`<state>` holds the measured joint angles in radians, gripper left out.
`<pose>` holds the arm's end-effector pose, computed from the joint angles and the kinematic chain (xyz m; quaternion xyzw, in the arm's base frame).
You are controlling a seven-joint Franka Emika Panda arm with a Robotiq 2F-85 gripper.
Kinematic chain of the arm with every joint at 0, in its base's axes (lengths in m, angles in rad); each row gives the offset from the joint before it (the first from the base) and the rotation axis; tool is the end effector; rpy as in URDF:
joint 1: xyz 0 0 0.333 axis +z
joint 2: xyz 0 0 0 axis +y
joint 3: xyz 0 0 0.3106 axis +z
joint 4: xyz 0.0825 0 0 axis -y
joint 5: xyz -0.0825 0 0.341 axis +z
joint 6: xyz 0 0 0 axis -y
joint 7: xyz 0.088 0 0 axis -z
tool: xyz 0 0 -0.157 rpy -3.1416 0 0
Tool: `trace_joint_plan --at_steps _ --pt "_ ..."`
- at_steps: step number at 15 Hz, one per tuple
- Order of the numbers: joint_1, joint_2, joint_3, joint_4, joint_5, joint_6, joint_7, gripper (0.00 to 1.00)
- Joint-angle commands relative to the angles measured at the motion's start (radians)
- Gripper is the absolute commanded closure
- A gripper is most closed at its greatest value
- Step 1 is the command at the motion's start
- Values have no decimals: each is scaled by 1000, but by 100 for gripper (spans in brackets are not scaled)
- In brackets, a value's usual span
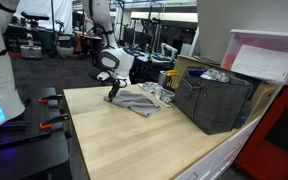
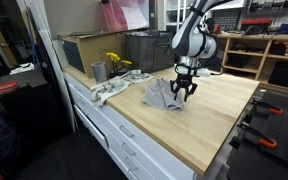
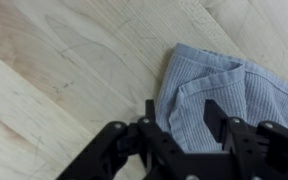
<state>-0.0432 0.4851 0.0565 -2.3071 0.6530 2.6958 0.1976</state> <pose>0.4824 0.0020 0.1118 -0.9120 0.3837 0.0629 0.1310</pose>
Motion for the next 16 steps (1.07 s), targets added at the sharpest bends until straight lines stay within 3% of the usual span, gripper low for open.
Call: trace_joint_plan --at_steps 1,2,3,5,12,16 --pt "4 -10 -4 -20 -22 7 8 13" --pt "3 -9 -1 -19 -21 7 9 9" --pt "1 -9 2 -18 -18 7 6 48" --pt "-1 -11 4 -16 -15 6 7 45" --pt "-4 -6 8 -12 -9 -1 9 98" --pt "-3 -8 10 -9 -7 -4 14 100"
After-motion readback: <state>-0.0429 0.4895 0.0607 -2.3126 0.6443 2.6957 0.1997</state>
